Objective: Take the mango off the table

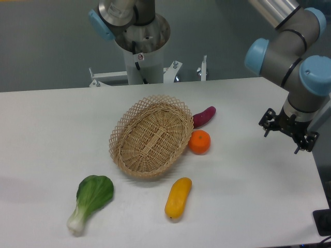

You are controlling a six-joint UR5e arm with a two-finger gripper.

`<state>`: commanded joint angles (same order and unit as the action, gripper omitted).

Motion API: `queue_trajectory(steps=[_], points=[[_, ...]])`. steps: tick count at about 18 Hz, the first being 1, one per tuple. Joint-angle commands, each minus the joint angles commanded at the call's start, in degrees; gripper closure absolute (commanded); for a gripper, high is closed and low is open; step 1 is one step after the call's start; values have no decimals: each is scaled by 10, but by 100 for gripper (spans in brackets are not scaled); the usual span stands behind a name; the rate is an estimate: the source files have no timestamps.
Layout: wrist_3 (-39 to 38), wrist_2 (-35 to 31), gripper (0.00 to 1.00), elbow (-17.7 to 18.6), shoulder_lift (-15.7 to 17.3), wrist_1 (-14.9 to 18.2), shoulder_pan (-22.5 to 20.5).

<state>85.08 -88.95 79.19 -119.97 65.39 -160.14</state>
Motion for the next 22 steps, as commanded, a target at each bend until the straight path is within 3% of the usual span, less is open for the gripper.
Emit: queue_trajectory(steps=[9,12,13,15,19,22], points=[[-2,0,0,4,0,-12,-1],[-67,-2,0,36,10,-83,7],[-93,-2,0,41,12,-93,13],[-108,5,0,42,26,-82,17],[-130,18,0,42,38,-27,46],[-176,24,0,44,35,-17,73]])
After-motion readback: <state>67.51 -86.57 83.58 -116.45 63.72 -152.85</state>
